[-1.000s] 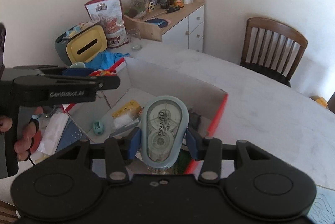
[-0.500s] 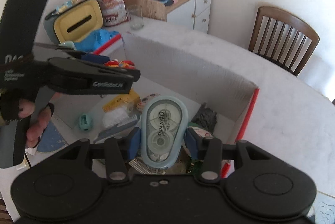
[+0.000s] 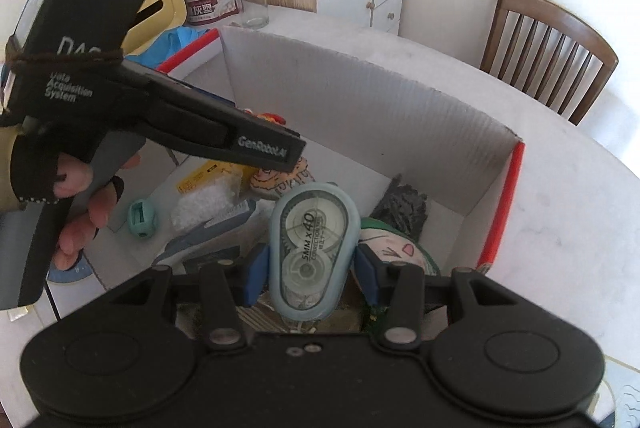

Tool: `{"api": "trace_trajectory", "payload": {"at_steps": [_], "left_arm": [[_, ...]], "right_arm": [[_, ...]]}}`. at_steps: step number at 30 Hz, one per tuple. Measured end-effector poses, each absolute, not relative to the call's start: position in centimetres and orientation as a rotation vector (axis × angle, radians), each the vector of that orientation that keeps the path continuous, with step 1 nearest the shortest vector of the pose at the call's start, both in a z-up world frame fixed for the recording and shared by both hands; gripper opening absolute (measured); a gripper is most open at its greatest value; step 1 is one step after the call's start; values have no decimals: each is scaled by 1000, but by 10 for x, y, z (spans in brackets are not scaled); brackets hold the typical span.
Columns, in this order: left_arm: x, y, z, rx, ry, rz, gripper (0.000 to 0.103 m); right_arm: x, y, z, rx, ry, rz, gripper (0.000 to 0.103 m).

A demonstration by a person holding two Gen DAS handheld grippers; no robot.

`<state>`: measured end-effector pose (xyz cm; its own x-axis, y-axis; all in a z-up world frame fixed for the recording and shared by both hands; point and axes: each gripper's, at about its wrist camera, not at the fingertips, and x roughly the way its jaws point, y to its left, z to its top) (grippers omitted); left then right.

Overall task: Organize objects
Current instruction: 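Carry the keychain with left tool while right tool carries the dispenser over the box, then open left tool to drop the keychain while right tool drops the dispenser into the box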

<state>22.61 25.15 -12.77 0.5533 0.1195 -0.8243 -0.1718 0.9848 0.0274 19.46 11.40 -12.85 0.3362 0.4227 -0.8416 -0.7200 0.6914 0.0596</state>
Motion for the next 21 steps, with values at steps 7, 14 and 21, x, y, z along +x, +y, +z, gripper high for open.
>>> {"api": "trace_trajectory", "payload": {"at_steps": [7,14,21], "left_arm": [[230,248,-136,-43,1038,144,60],[232,241,-144,-13,1085,95,61],[230,236,-143,7,1103,109,67]], "right_arm": [[195,118,-134,-359,979,770,45],[194,118,-142,-375,994,765,45],[195,119,-142,-373,1009,762,47]]}}
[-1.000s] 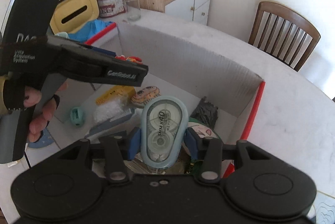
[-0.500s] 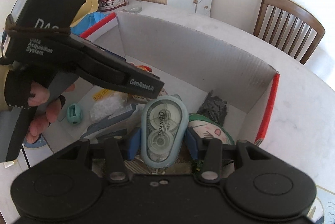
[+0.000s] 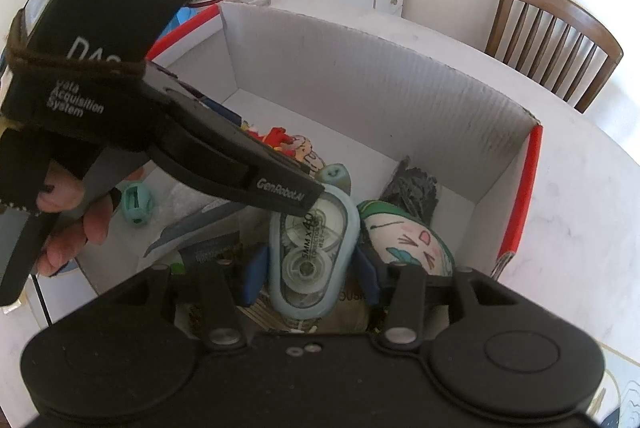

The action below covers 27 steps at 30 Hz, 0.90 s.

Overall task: Organize objects
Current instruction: 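Open left tool to drop the keychain while right tool drops the dispenser into the box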

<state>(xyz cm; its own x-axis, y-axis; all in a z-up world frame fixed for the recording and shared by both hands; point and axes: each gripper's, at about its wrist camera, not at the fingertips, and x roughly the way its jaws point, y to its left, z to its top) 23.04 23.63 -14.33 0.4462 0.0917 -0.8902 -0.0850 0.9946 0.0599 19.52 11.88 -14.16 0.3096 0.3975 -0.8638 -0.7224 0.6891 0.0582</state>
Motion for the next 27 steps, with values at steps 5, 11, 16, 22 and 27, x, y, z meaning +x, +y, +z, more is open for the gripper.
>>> {"api": "trace_trajectory", "payload": {"at_steps": [5,11,16,22,27], "left_arm": [[226,242,-134,-29,1073,122,72],[214,241,-119,-44,1023,107,76],[200,235,-102,-38,970,110,82],[184,229,-85,-40,925,115,83],[167,225,-65,-57,874,114,84]], "right_arm": [[195,113,-135,-342,1012,766,52],[189,104,-119,-299,988,776,63],[184,93,-104,-259,969,774,69],[176,81,-86,-229,933,781,76],[164,68,-68,-211,893,803,80]]}}
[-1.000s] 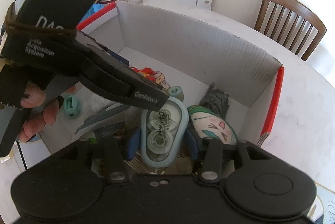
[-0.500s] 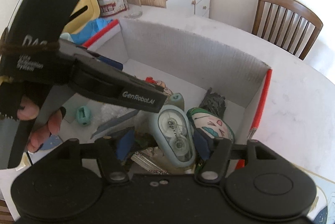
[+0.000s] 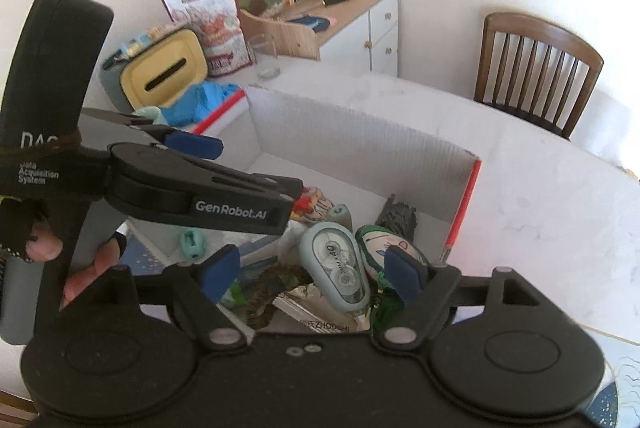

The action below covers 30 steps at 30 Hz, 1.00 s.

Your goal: Organize objects

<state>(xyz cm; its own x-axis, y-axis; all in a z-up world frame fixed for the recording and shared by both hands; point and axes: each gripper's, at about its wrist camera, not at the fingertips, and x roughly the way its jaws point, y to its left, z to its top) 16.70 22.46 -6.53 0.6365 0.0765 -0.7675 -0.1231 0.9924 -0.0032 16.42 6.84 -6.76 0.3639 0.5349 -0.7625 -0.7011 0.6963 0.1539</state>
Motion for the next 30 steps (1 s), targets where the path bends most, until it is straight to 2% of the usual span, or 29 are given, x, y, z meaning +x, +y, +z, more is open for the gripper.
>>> {"api": "trace_trajectory", "payload": {"at_steps": [2,7,9,18,30], "left_arm": [[161,223,-59,-57,853,112,85],[142,214,-42,-55,800,108,99],[136,210,-37,-51,785,101,101],[97,193,-17,-36,696,95,103],[61,189,-4,-77,614,153,103]], "right_arm": [[159,63,-60,-208,874,810,80],[146,49,-43,-203,808,832,89],[140,42,-38,-195,778,840,92],[111,7,-19,-144,646,914,102],[88,-26,-7,-53,530,907,102]]}}
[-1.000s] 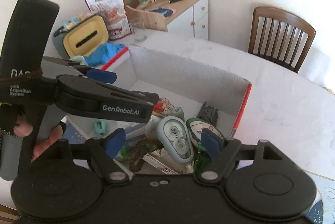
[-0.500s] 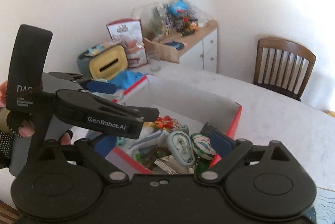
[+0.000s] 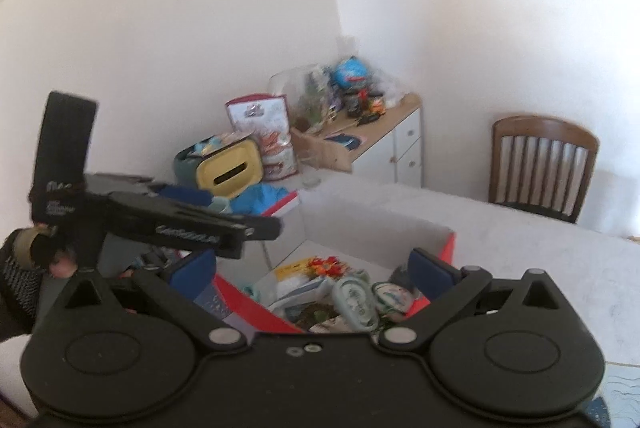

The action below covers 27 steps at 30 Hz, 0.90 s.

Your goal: Organize objects

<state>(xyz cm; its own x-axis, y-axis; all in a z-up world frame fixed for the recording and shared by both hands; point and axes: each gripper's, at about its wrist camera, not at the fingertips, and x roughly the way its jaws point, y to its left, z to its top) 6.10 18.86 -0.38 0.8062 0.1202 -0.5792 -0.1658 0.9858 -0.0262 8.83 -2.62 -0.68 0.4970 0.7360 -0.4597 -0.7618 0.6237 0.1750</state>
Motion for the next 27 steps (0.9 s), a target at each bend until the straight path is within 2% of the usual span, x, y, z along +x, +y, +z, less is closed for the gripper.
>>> {"api": "trace_trajectory", "payload": {"at_steps": [27], "left_arm": [[14,163,-12,-64,600,217,103]], "right_arm": [[91,-61,-29,30,533,740,102]]}}
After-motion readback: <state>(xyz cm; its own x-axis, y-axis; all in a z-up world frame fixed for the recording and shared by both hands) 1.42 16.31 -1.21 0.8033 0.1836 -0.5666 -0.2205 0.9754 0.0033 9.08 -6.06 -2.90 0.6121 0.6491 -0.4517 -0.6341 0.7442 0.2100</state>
